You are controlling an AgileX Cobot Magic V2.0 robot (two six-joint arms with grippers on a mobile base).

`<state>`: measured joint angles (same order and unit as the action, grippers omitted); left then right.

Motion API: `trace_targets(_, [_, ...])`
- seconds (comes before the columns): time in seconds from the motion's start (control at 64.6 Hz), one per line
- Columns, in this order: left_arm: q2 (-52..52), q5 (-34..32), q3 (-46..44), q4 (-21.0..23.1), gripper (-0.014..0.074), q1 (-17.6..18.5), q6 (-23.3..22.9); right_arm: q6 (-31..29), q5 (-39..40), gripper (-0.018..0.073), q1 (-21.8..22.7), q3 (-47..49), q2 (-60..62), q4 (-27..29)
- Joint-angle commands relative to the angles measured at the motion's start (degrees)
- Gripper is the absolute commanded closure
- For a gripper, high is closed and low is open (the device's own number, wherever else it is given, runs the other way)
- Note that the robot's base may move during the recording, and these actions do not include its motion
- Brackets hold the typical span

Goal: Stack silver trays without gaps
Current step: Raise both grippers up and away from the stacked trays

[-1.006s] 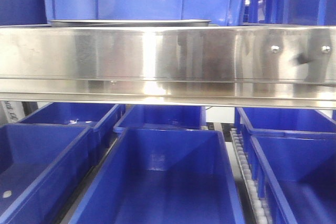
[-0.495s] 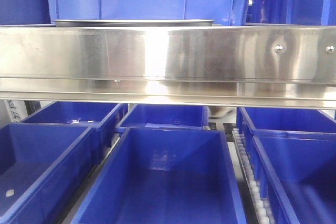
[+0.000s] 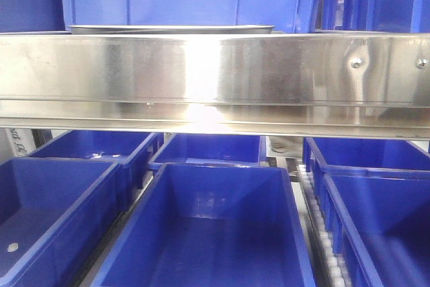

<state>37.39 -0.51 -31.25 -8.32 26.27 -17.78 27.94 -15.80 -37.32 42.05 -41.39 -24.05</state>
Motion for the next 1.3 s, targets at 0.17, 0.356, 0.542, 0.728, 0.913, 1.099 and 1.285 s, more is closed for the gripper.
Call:
trace_targets(0.17, [-7.7,-1.4,0.6,-0.3,0.0605,0.4,0.2,-0.5,-0.5,0.0582,0.0,-5.9,11.5,-0.9])
trace_targets(0.356, [-10.9,-1.3,0.6,-0.3,0.0605,0.4,0.2,-0.5,-0.5,0.0582,0.0,-5.9,16.8,-0.9])
trace_targets(0.542, [-11.3,-1.1,0.6,-0.3,0.0605,0.4,0.2,-0.5,-0.5,0.0582,0.0,-5.9,18.3,-0.9])
trace_targets(0.728, [-11.3,-1.1,0.6,-0.3,0.0605,0.4,0.2,-0.5,-0.5,0.0582,0.0,-5.9,18.3,-0.9])
trace_targets(0.913, [-11.3,-1.1,0.6,-0.3,0.0605,0.4,0.2,-0.5,-0.5,0.0582,0.0,-6.3,18.3,-0.9])
trace_targets(1.099, [-11.3,-1.1,0.6,-0.3,0.0605,0.4,0.2,-1.9,-1.9,0.0582,0.0,-6.2,21.2,-0.9])
trace_targets(1.285, [-11.3,-1.1,0.6,-0.3,0.0605,0.4,0.2,-14.6,-7.3,0.0582,4.2,-9.2,25.5,3.5])
